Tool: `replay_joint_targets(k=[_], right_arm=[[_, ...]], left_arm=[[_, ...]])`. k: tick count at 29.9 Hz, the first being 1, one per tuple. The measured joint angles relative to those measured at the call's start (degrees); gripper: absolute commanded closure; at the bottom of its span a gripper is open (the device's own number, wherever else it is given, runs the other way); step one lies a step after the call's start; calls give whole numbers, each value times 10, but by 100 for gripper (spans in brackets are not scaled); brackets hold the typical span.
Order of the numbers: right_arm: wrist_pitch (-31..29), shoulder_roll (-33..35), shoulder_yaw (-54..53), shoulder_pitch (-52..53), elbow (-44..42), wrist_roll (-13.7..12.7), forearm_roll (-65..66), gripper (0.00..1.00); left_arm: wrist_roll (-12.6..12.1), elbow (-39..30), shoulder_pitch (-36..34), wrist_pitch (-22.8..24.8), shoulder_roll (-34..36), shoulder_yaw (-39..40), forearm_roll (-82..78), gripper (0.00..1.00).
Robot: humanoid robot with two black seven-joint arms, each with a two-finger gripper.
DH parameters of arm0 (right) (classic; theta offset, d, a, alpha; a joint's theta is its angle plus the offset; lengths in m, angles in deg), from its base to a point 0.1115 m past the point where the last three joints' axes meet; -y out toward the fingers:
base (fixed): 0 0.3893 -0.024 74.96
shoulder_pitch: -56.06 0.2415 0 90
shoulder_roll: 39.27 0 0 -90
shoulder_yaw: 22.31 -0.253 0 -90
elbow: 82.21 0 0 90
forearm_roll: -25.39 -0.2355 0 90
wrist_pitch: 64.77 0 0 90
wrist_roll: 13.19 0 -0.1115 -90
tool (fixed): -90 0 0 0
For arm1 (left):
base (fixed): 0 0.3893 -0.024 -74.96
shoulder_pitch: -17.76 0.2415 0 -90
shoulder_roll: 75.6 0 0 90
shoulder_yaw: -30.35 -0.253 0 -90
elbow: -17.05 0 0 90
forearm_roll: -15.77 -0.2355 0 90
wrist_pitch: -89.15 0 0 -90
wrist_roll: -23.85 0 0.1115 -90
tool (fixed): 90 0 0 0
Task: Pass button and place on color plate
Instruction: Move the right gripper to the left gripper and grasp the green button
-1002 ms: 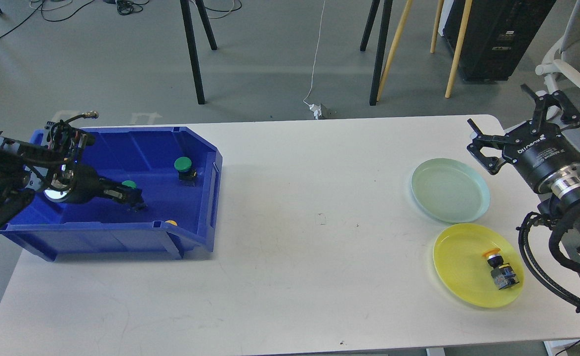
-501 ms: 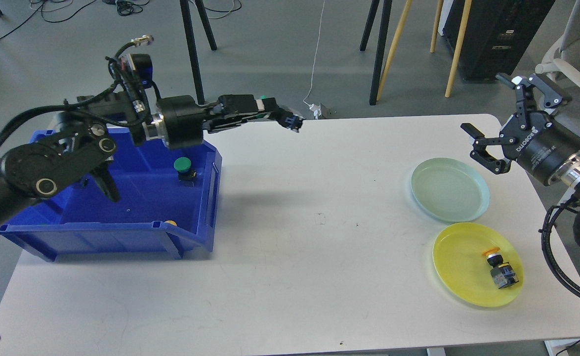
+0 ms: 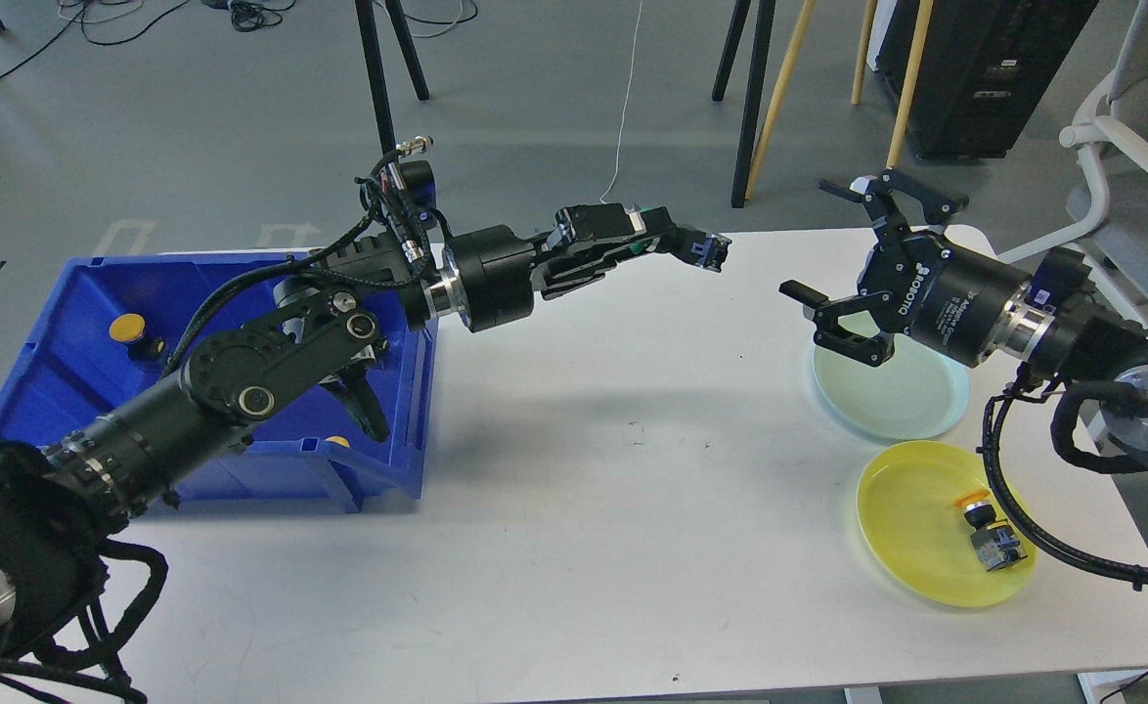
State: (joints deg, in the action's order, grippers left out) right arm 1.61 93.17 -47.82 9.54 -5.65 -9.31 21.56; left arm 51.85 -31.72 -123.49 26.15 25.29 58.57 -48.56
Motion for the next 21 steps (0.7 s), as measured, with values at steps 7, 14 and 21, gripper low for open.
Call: replay_joint_targets(k=[7, 14, 21], right_arm=[[-1, -66, 39, 31, -39, -1, -6, 1], [7, -102, 40, 34, -58, 3, -6, 16], [20, -106, 39, 42, -58, 4, -7, 65]], left_arm=[[0, 0, 1, 0, 0, 0, 0, 98], [0, 0, 1, 1, 0, 0, 0, 97], [0, 0, 1, 1, 0, 0, 0, 97]])
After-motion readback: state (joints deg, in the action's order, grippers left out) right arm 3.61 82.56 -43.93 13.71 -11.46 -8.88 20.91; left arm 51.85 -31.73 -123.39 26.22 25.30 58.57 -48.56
